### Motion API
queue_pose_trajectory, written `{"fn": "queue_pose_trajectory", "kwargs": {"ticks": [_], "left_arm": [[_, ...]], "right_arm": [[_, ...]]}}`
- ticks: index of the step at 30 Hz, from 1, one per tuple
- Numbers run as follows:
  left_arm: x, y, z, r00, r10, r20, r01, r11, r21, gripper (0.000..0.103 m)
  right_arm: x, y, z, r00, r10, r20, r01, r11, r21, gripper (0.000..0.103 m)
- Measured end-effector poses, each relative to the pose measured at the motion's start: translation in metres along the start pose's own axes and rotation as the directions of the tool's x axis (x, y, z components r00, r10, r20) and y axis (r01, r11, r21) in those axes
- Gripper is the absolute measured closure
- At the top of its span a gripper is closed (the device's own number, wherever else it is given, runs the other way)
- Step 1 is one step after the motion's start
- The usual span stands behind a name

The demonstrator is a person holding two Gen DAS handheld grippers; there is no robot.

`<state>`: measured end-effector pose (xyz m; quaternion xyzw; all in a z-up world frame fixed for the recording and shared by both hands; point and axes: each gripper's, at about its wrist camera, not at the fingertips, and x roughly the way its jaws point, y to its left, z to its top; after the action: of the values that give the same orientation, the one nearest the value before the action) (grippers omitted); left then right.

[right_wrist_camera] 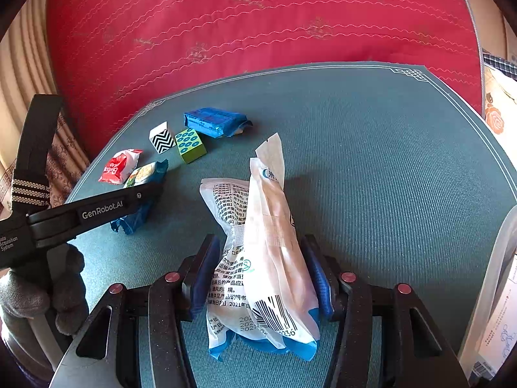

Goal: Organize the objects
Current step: 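Lift the white snack bag with the right gripper and carry it over the basin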

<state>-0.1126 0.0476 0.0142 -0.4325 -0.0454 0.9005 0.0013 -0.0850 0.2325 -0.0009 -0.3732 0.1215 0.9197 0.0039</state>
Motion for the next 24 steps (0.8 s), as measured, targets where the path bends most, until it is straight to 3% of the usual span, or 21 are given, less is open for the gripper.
{"fn": "queue_pose_trajectory", "kwargs": {"ticks": [15, 24], "left_arm": [[-0.012, -0.006, -0.024, 0.999, 0.02, 0.047, -0.023, 0.998, 0.065, 0.058], [-0.015, -0.009, -0.027, 0.999, -0.011, 0.044, 0.008, 0.998, 0.061, 0.058]], "right_arm": [[-0.002, 0.0, 0.0, 1.0, 0.002, 0.003, -0.002, 1.0, -0.001, 0.051], [-0.027, 0.005, -0.007, 0.998, 0.015, 0.066, -0.016, 1.0, 0.015, 0.052]]}}
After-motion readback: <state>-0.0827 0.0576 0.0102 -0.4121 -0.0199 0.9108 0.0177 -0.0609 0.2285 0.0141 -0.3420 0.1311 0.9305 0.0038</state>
